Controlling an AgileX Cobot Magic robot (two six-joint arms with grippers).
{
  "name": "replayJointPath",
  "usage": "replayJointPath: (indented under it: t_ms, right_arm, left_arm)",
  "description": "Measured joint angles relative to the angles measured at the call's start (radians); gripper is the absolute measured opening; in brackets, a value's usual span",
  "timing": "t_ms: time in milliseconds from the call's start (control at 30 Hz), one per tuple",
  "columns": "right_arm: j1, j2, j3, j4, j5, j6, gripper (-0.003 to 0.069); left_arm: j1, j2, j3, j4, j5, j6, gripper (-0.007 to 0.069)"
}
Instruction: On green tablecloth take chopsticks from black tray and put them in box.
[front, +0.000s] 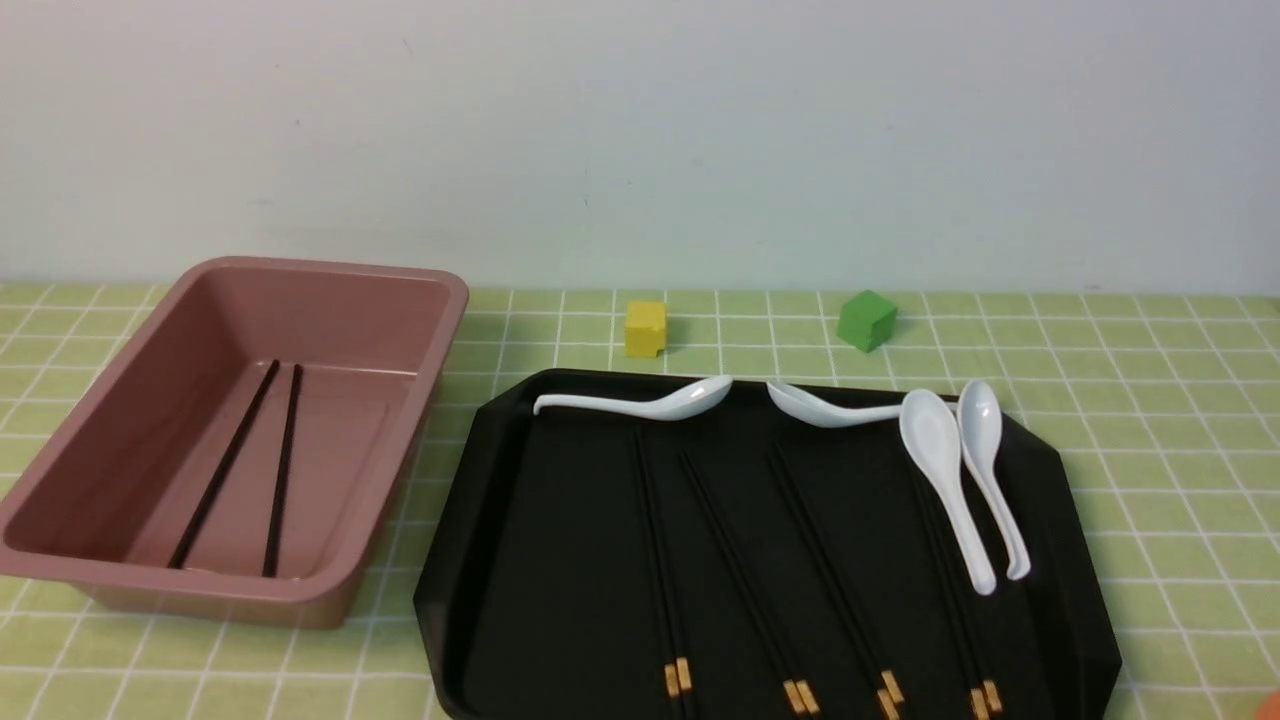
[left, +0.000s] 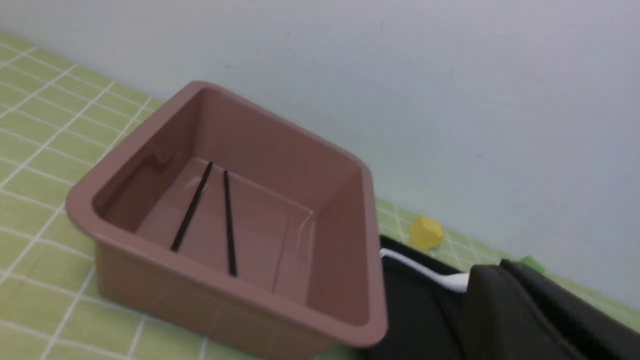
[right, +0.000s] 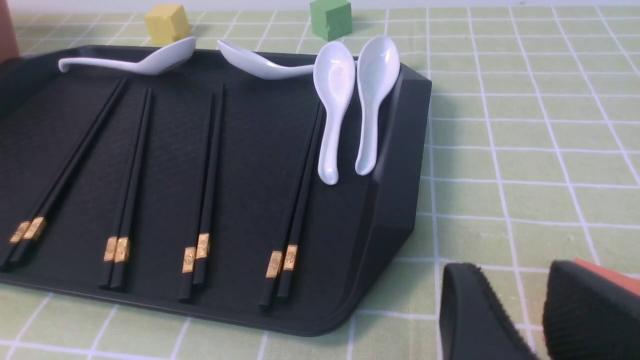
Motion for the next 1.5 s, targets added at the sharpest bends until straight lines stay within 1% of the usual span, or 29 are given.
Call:
replayJointPath:
  t_ms: [167,233,400,1500]
  right_arm:
    - [0.0,0.0,0.0,0.0,0.0,0.0,0.024]
    - [0.0,0.0,0.0,0.0,0.0,0.0,0.024]
    - [0.0,0.0,0.0,0.0,0.0,0.0,0.024]
    - [0.0,0.0,0.0,0.0,0.0,0.0,0.024]
  left_arm:
    - [0.0,-0.021,0.142,0.111,0.008,0.0,-0.0012]
    - [0.0,-0.021,0.181,0.122,0.025,0.0,-0.0013]
    - [0.0,-0.021,0.197,0.126,0.06,0.0,-0.0012]
    - [0.0,-0.021,0.197,0.126,0.06,0.0,0.0012]
